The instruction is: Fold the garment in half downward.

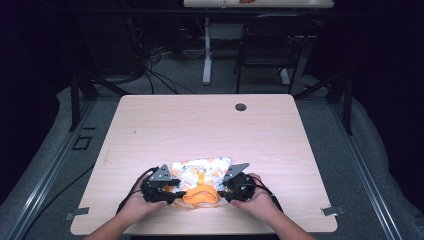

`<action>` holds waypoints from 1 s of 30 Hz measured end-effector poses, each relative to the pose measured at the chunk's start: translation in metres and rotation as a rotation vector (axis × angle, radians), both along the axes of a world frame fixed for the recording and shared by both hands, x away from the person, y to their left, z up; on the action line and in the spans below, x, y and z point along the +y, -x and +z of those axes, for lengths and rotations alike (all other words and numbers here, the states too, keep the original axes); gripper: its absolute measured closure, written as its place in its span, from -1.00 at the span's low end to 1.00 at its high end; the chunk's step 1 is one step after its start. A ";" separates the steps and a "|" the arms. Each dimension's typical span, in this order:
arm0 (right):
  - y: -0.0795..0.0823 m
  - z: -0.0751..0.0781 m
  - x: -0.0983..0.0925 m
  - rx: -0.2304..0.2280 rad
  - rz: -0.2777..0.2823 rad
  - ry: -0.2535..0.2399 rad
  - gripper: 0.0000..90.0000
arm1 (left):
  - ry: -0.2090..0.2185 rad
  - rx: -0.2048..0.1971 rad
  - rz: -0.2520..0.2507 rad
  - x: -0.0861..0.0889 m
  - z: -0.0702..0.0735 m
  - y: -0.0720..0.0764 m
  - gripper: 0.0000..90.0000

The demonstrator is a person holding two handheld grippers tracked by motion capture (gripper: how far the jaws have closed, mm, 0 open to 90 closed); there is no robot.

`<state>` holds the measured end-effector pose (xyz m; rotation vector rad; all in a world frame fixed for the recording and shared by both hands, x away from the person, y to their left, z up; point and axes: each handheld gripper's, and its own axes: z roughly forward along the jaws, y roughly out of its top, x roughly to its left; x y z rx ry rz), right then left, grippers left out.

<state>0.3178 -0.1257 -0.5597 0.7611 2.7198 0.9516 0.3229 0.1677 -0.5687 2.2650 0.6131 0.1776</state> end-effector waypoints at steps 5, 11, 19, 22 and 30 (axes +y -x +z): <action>-0.006 -0.001 0.001 -0.031 -0.020 0.015 0.34 | -0.010 -0.031 0.021 -0.003 -0.001 -0.012 0.06; -0.019 -0.001 -0.001 -0.045 -0.055 0.020 0.34 | 0.021 -0.037 0.057 -0.006 -0.004 -0.028 0.06; -0.036 -0.002 -0.003 -0.042 -0.102 0.002 0.36 | 0.017 -0.041 0.086 -0.010 -0.003 -0.044 0.07; -0.041 -0.002 -0.003 -0.050 -0.113 0.010 0.35 | 0.029 -0.038 0.100 -0.011 -0.004 -0.049 0.07; -0.050 -0.003 -0.007 -0.038 -0.139 -0.018 0.36 | 0.053 -0.038 0.120 -0.011 -0.006 -0.053 0.07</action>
